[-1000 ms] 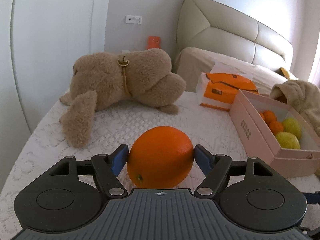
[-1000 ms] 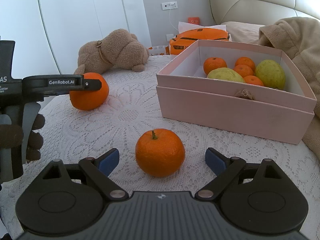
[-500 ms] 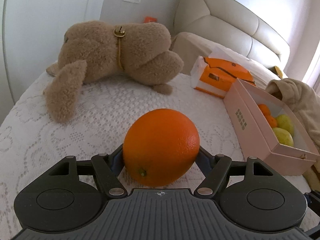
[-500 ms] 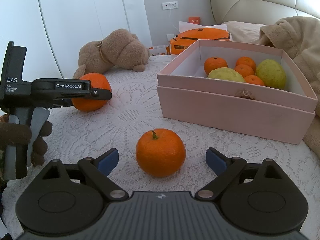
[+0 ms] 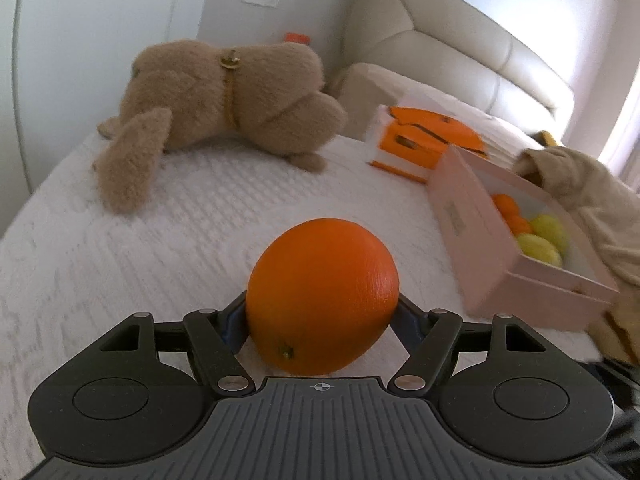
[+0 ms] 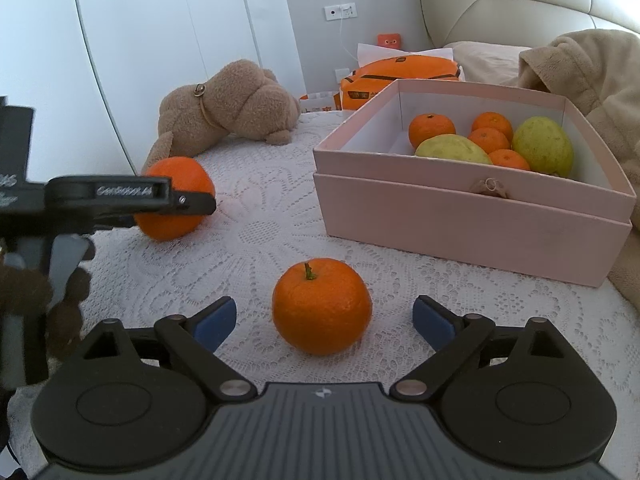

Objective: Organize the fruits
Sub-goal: 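Lift the large orange with the left tool and hold it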

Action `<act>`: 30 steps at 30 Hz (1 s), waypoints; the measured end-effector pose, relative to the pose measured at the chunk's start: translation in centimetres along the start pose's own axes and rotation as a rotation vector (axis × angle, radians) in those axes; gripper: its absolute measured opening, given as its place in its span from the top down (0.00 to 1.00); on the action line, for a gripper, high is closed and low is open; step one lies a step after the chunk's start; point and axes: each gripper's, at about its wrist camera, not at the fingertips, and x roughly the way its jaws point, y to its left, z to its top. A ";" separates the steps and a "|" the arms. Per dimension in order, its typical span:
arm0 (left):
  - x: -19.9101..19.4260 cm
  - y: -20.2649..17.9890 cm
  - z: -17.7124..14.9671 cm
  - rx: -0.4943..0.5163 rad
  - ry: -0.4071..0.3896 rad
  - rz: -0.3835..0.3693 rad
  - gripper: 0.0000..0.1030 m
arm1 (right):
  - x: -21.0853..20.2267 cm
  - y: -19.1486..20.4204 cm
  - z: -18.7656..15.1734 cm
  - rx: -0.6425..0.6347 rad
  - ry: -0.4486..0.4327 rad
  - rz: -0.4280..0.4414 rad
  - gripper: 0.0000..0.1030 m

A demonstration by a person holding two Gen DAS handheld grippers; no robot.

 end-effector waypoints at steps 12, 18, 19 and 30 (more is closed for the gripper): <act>-1.3 -1.9 -3.1 0.103 -0.042 -0.051 0.25 | 0.0 0.1 0.1 -0.002 0.002 -0.003 0.07; -1.6 -2.2 -3.6 0.130 -0.061 -0.044 0.26 | 0.2 0.4 0.1 -0.020 0.015 -0.008 0.05; -1.6 -2.3 -3.7 0.136 -0.062 -0.039 0.25 | 0.2 0.5 0.1 -0.026 0.021 -0.007 0.05; -1.3 -2.6 -3.8 0.139 -0.050 -0.028 0.27 | 0.8 2.4 0.2 -0.149 0.083 -0.069 0.00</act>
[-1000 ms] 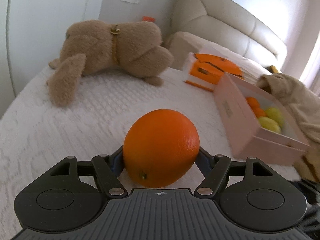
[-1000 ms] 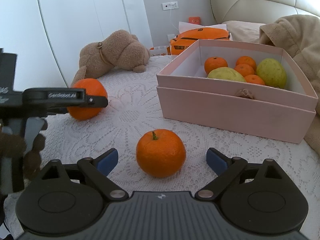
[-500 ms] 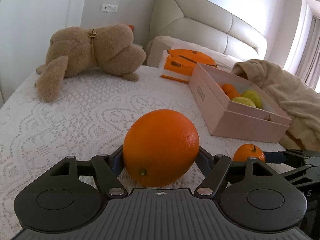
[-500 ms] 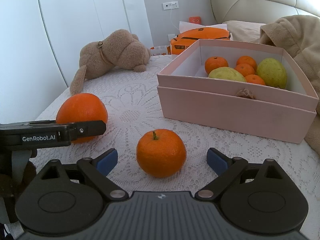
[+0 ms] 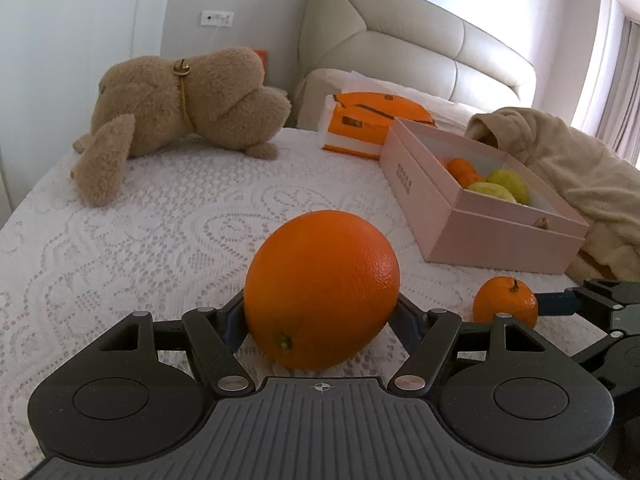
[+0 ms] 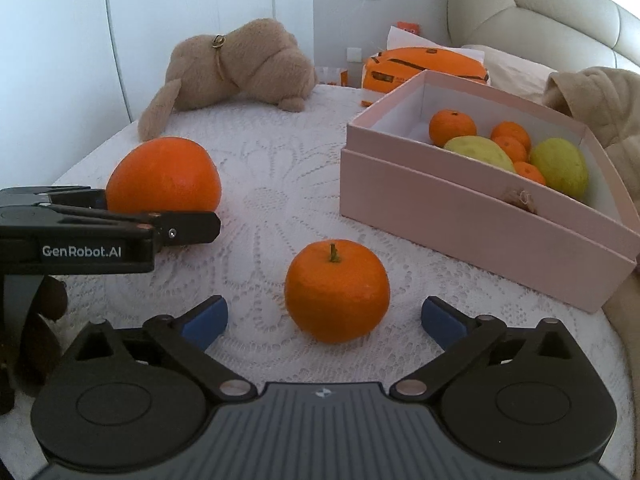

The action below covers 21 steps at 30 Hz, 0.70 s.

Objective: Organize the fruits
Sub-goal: 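Lift the large orange with the left tool and hold it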

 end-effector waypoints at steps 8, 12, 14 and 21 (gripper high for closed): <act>-0.1 0.3 -0.1 -0.011 -0.003 -0.009 0.27 | -2.1 -2.0 -1.0 0.085 -0.040 -0.082 0.09; -0.1 0.3 -0.1 -0.013 -0.003 -0.010 0.27 | -2.6 -2.8 -1.5 0.111 -0.044 -0.087 0.09; -0.1 0.3 -0.1 -0.013 -0.003 -0.010 0.27 | -2.4 -2.8 -1.8 0.106 -0.038 -0.083 0.09; -0.5 0.3 -0.1 -0.020 -0.013 -0.002 0.27 | -1.9 -2.4 -1.6 0.089 -0.028 -0.092 0.06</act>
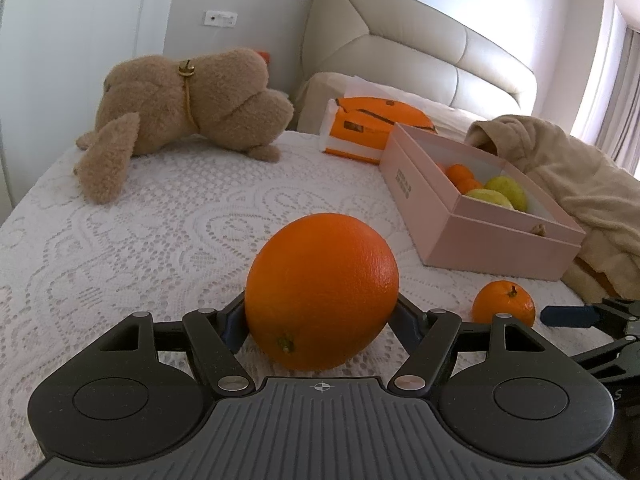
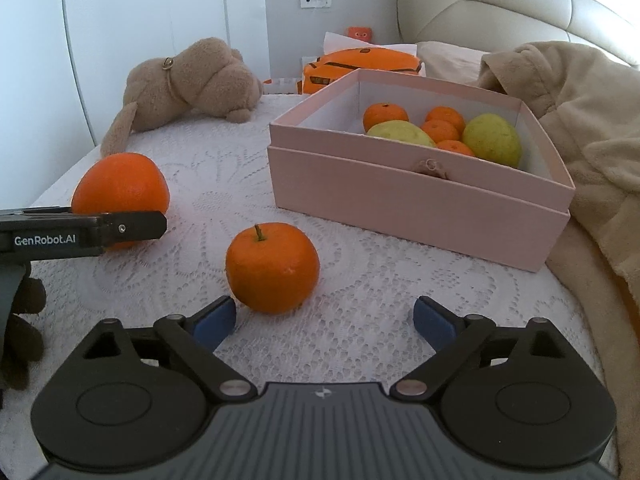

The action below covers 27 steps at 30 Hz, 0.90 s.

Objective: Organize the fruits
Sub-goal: 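Lift the large orange with the left tool and hold it, then close the right tool on a small tangerine while the left tool holds its orange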

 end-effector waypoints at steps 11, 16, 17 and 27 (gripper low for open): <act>-2.3 -0.7 0.2 -0.024 -0.055 -0.051 0.26 | 0.1 0.1 0.0 -0.005 0.003 0.000 0.05; -3.0 -2.3 1.2 0.097 -0.103 -0.026 0.24 | 0.1 0.1 -0.1 -0.004 0.003 0.000 0.05; -2.7 -2.3 1.3 0.100 -0.094 -0.031 0.24 | 0.1 0.1 -0.1 -0.004 0.003 0.000 0.05; -2.6 -2.6 1.0 0.106 -0.013 -0.108 0.25 | -0.2 0.0 0.6 0.025 -0.030 0.024 0.17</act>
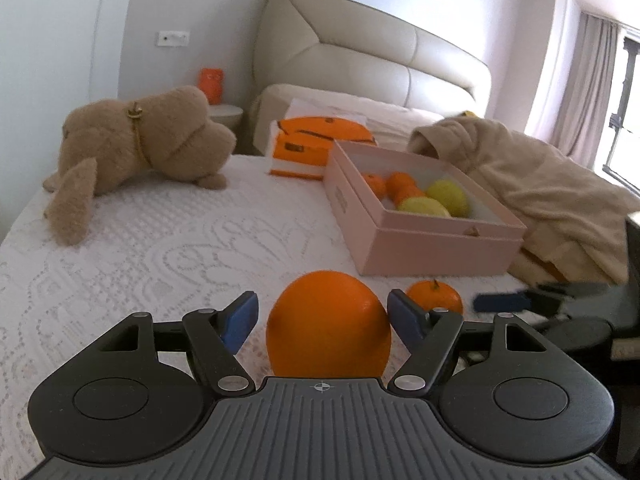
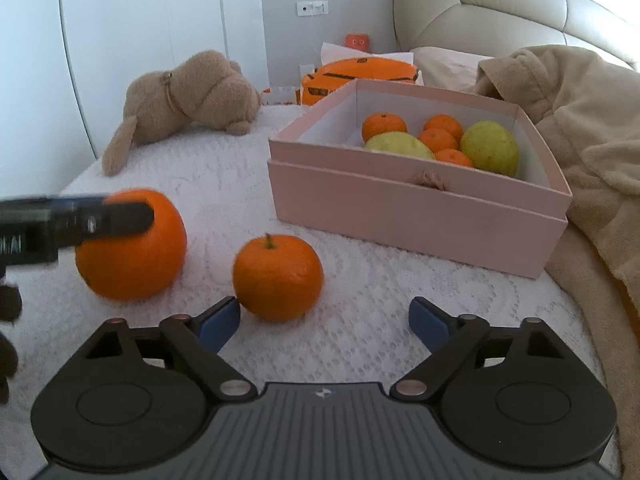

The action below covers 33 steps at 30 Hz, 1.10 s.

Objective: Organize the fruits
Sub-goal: 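Close the right tool on a small tangerine while the left tool holds its orange, then carry both fruits over the pink box and open both tools to drop them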

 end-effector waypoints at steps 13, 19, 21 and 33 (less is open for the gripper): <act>0.9 -1.0 0.0 0.054 0.066 0.040 0.27 | -0.6 1.1 1.1 -0.043 0.004 0.001 0.54; 1.6 -0.8 0.5 0.041 0.083 0.036 0.26 | -1.5 -0.4 0.2 -0.011 0.017 -0.061 0.54; 2.1 -0.6 0.4 0.032 0.097 0.031 0.26 | -1.4 -0.5 0.1 -0.012 0.020 -0.066 0.54; 2.4 -0.3 0.1 0.033 0.081 0.008 0.27 | -1.4 -0.4 -0.1 -0.014 0.012 -0.069 0.54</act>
